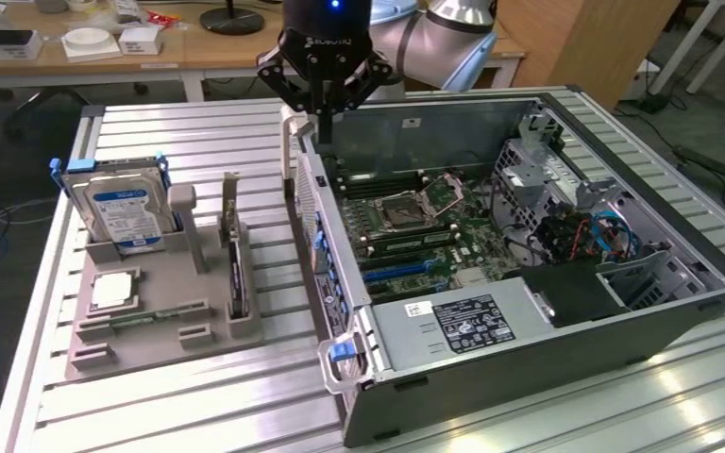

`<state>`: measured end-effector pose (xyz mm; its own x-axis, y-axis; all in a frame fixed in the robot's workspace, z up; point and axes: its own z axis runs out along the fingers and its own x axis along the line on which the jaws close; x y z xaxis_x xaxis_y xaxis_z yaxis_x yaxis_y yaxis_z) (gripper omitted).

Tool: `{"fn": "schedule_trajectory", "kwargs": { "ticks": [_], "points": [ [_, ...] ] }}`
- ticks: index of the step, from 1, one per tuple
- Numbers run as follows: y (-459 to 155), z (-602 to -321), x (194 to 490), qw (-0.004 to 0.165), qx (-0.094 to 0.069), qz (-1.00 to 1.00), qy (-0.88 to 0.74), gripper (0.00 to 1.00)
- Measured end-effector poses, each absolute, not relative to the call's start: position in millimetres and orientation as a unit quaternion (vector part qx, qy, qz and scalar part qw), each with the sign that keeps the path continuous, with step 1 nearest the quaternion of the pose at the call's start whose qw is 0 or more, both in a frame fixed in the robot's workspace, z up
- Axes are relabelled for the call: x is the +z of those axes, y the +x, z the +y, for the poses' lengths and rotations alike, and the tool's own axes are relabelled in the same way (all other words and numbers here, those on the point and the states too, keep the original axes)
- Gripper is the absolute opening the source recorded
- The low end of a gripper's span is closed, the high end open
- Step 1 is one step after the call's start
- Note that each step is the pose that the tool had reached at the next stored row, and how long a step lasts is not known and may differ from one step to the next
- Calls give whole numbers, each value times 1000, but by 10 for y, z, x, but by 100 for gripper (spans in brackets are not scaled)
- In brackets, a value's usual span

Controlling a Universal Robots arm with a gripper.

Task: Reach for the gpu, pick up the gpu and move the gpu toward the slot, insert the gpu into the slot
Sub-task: 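Reach for the gpu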

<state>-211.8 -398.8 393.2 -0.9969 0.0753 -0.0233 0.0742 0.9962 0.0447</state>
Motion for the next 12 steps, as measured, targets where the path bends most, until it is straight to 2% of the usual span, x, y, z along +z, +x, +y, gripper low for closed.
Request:
{"fn": "schedule_trajectory", "kwargs": {
  "ticks": [12],
  "points": [
    [-2254, -3988, 3932, 12, 22, 999, 37, 10]
  ]
}}
